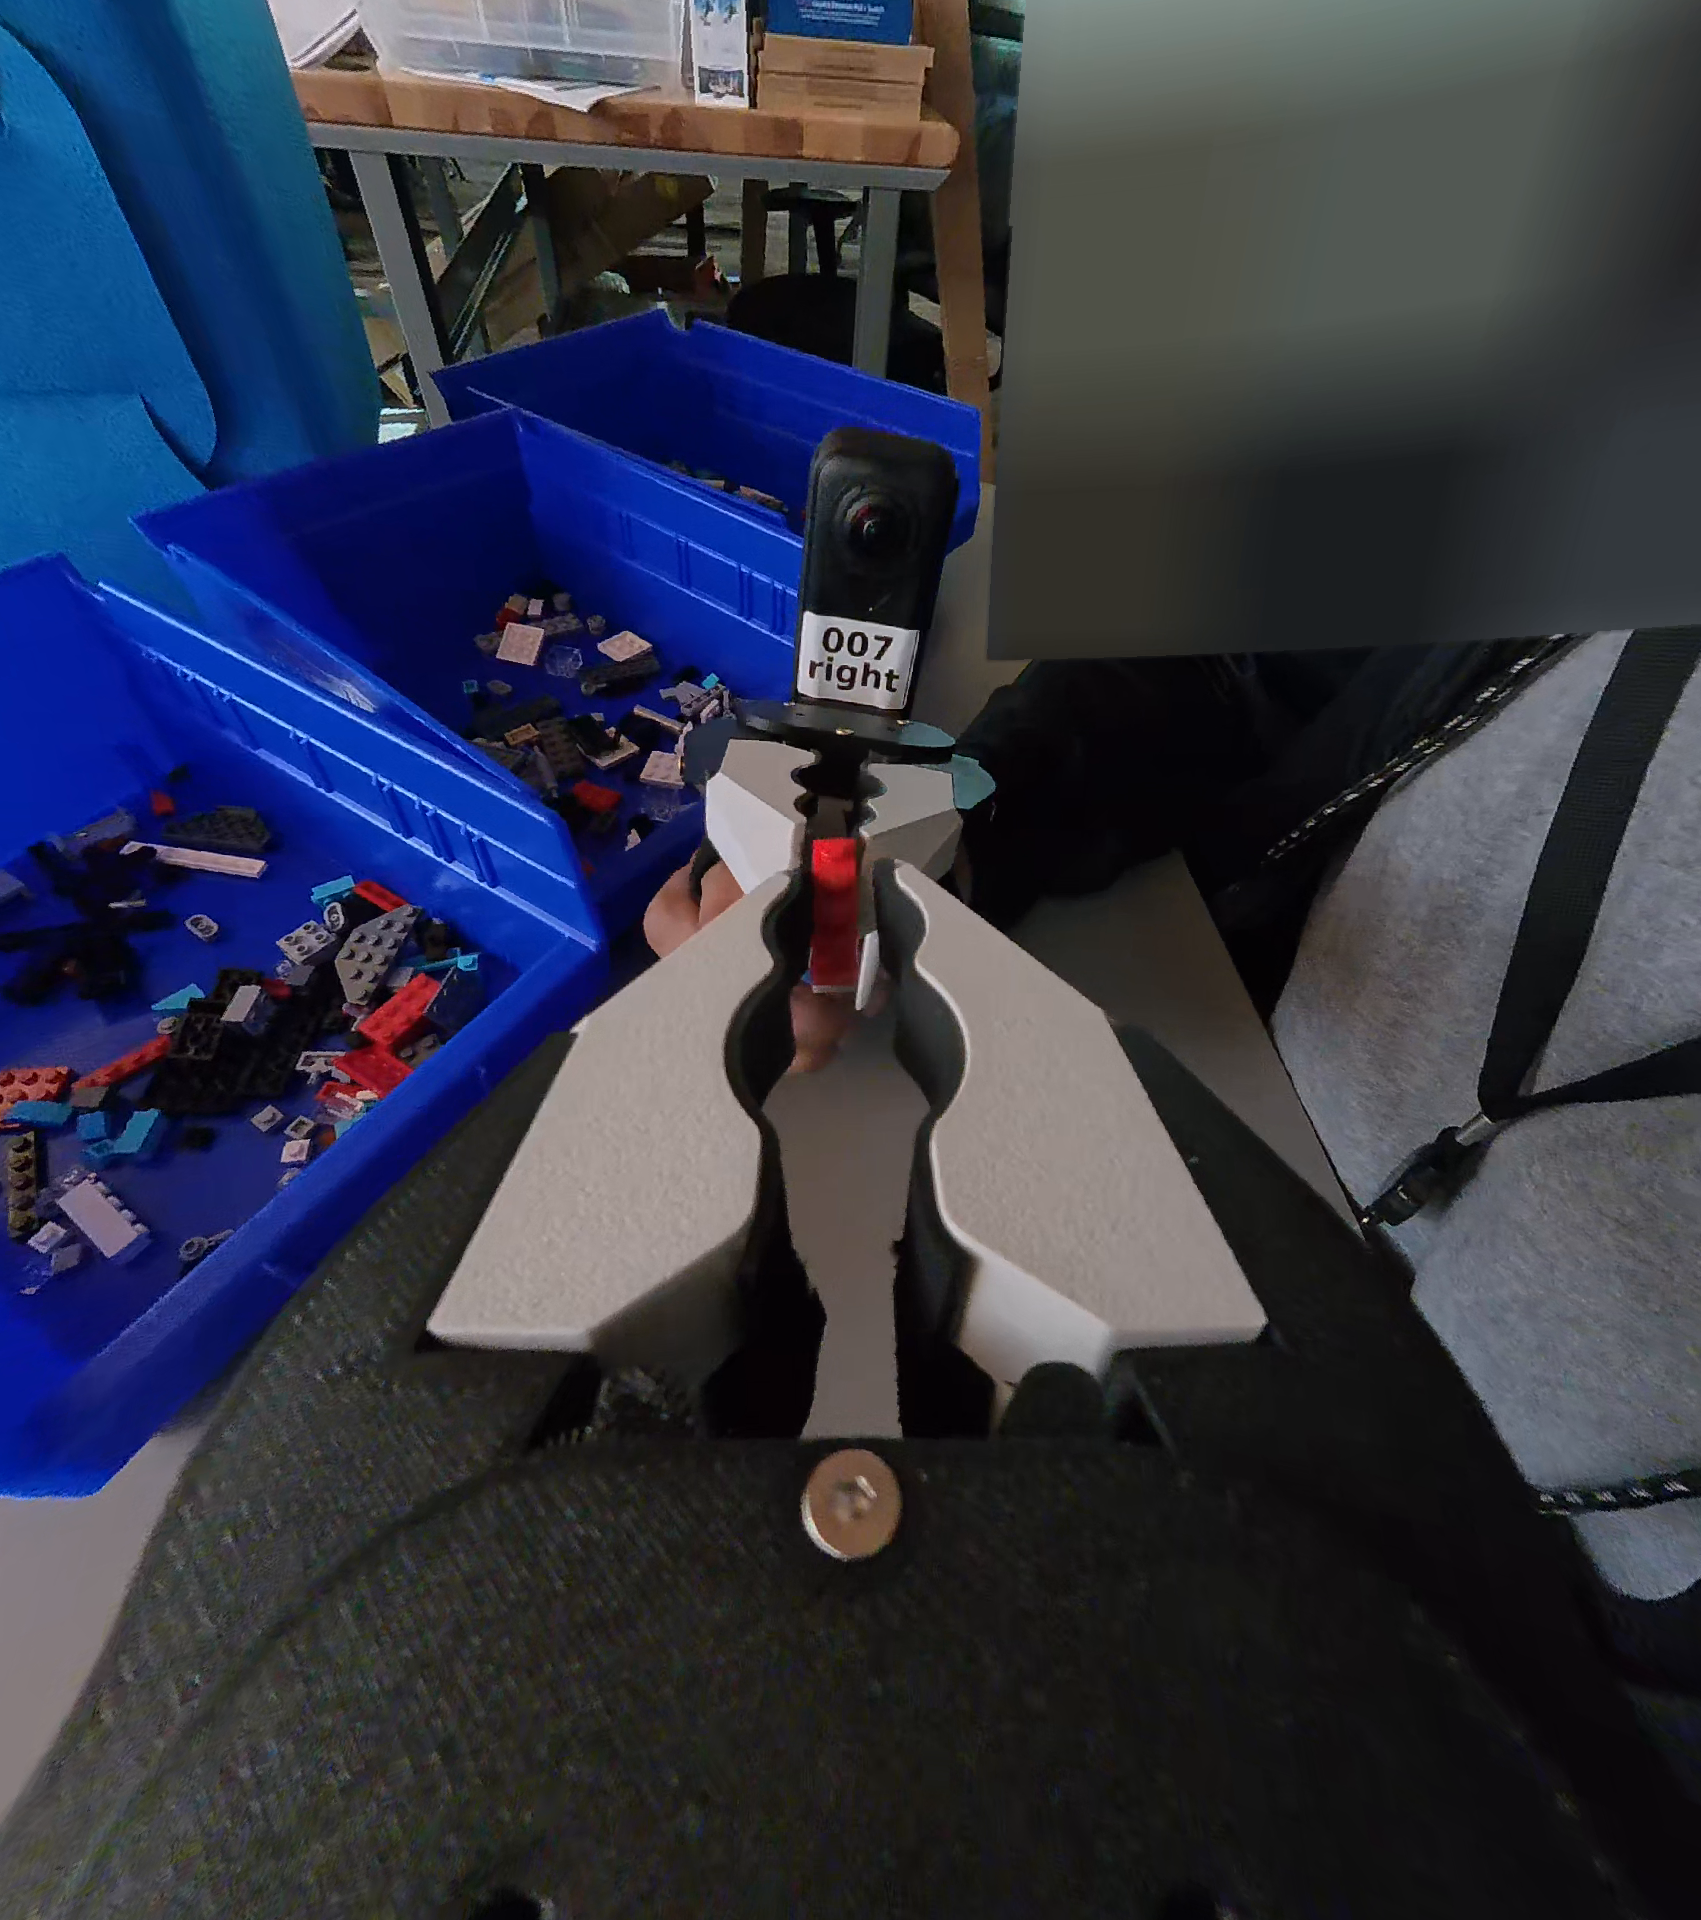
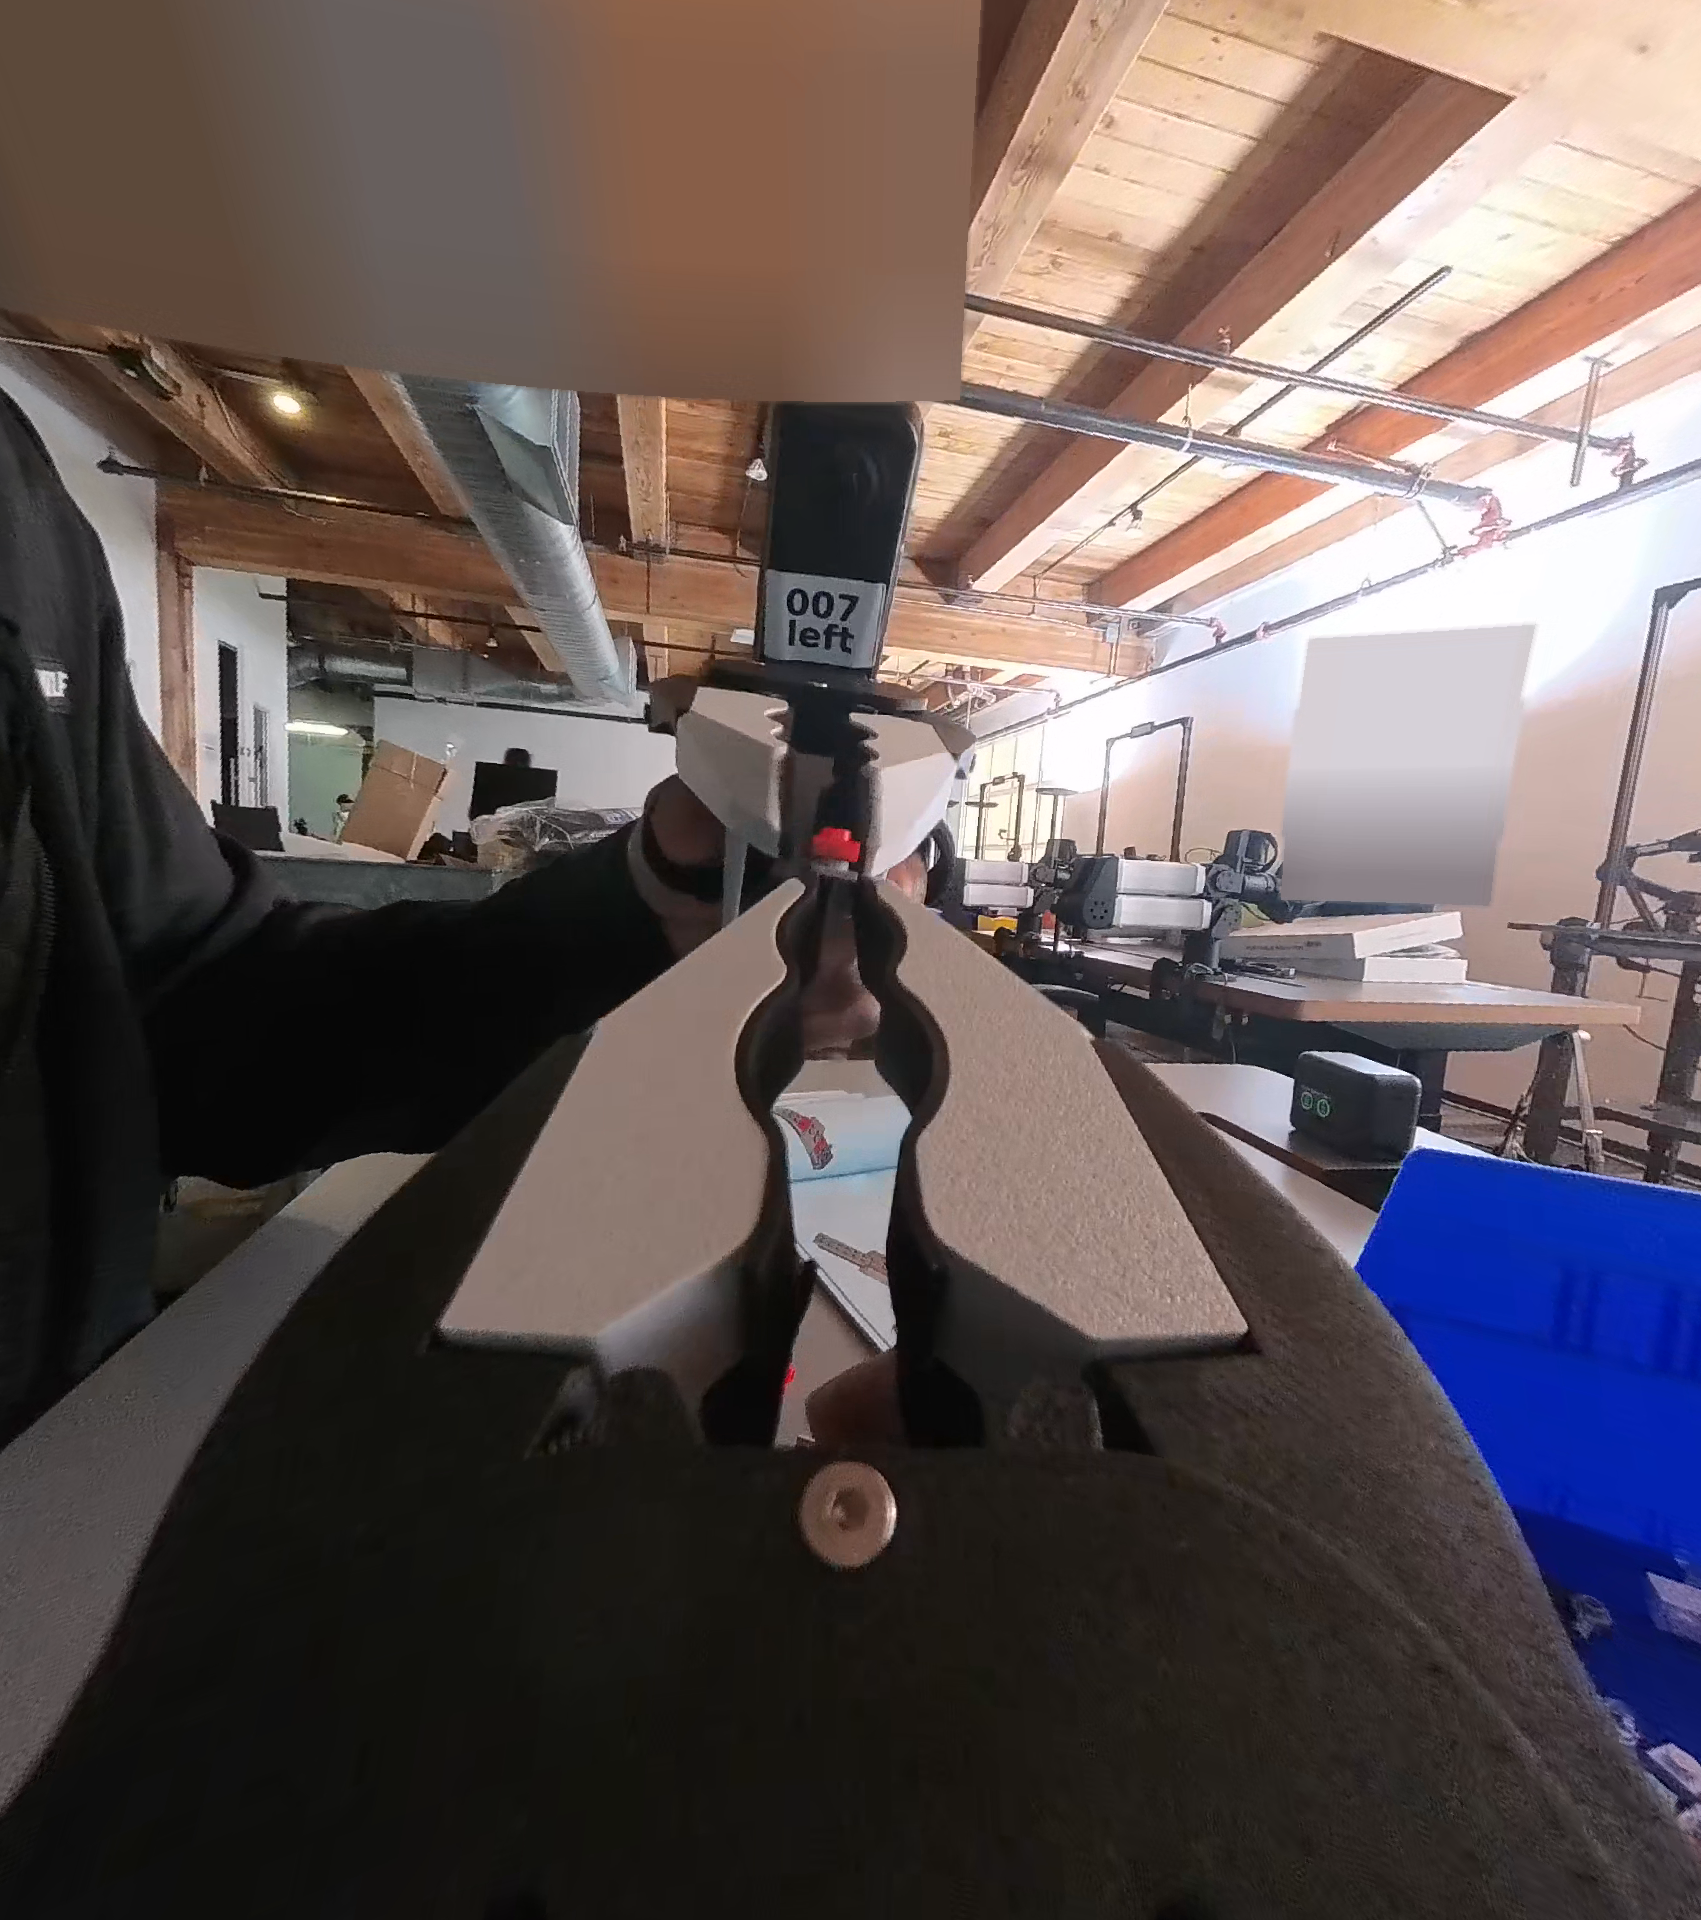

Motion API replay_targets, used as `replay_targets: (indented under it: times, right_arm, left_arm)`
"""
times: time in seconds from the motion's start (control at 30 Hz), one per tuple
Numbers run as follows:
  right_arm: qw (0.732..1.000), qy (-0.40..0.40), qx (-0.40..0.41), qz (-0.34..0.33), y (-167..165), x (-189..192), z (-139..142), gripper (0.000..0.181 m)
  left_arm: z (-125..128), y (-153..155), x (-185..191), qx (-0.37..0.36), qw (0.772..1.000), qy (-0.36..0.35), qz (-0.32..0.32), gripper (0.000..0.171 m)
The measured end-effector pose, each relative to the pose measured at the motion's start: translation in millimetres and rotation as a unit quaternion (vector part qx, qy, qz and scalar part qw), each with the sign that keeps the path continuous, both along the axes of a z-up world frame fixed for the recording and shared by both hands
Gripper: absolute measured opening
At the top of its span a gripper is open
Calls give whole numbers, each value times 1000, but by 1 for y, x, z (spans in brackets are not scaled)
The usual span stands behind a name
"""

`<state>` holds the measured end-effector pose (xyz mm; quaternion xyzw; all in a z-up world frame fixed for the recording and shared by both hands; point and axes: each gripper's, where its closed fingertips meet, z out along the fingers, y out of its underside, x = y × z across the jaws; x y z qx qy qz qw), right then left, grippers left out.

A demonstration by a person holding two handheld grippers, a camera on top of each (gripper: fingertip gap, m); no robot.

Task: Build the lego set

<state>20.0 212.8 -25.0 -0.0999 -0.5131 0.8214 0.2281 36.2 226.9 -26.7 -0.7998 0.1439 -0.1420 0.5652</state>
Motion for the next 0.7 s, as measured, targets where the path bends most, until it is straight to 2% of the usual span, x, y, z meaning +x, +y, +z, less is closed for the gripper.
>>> replay_targets:
  times: [0.43, 0.5, 0.6, 0.7]
  right_arm:
    - [1000, -3, -10, 2, 2, 0, 2, 8]
    - [1000, -6, -14, 6, 3, 0, 2, 8]
    - [999, -28, -29, 18, 5, -3, 2, 8]
    - [997, -61, -45, 31, 7, -9, -1, 8]
  left_arm:
    - [2, 3, -2, 11, 1000, 12, 14, 15]
    - [3, 4, -3, 18, 999, 17, 20, 22]
    - [9, 1, -8, 52, 997, 43, 34, 31]
    - [10, -7, -16, 105, 986, 113, 57, 35]
